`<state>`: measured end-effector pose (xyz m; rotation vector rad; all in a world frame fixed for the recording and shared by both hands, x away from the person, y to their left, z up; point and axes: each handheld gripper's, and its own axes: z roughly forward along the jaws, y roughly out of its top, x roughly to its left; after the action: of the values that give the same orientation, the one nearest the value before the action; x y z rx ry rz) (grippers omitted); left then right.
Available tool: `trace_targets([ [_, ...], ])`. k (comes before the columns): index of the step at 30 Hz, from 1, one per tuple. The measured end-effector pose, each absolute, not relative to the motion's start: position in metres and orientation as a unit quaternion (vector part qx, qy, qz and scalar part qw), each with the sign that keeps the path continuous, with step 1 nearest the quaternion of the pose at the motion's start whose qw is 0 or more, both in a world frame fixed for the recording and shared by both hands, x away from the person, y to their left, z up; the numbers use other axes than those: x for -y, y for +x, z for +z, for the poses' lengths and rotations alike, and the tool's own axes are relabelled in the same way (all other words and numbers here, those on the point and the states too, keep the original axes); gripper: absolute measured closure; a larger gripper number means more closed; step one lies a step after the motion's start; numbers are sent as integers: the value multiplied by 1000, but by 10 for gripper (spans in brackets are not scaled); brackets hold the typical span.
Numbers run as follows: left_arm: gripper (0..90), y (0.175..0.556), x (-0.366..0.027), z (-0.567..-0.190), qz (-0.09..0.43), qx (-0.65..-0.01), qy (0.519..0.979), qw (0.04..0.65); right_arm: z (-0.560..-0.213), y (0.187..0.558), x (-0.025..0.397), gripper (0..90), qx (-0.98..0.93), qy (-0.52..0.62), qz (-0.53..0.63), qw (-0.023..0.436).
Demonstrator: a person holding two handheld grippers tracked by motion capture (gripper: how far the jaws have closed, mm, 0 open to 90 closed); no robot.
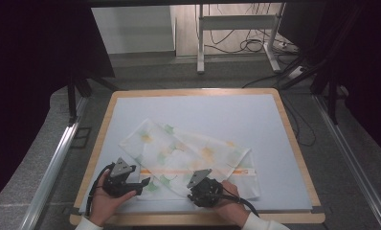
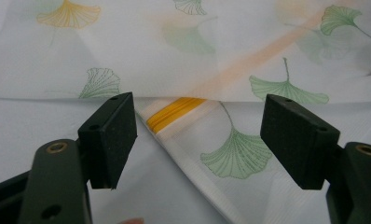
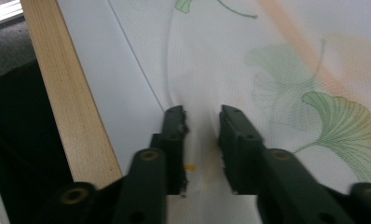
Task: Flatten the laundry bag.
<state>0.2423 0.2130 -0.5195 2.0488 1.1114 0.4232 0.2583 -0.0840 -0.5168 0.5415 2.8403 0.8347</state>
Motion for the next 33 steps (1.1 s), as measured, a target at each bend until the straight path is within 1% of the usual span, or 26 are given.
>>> trace_targets([
  [3, 267, 242, -212, -520, 166, -434, 801, 377, -516, 262, 87, 827, -941, 182, 279, 54],
  [4, 267, 242, -212, -520, 166, -434, 801, 377, -516, 262, 87, 827, -941, 182, 279, 54],
  [7, 267, 242, -212, -520, 166, -434, 801, 377, -516, 265, 88, 870, -940, 185, 282, 44],
  [9, 267, 242, -212, -520, 166, -433, 802, 377, -516, 265, 88, 880, -941, 178, 284, 46],
  [15, 267, 242, -211, -521, 163, -430, 805, 375, -513, 266, 90, 889, -938, 179, 295, 42],
  [28, 267, 243, -206, -523, 159, -427, 810, 371, -487, 274, 99, 891, -919, 190, 342, 58],
  [33, 267, 243, -205, -524, 158, -428, 808, 371, -482, 277, 100, 891, -916, 191, 349, 60],
])
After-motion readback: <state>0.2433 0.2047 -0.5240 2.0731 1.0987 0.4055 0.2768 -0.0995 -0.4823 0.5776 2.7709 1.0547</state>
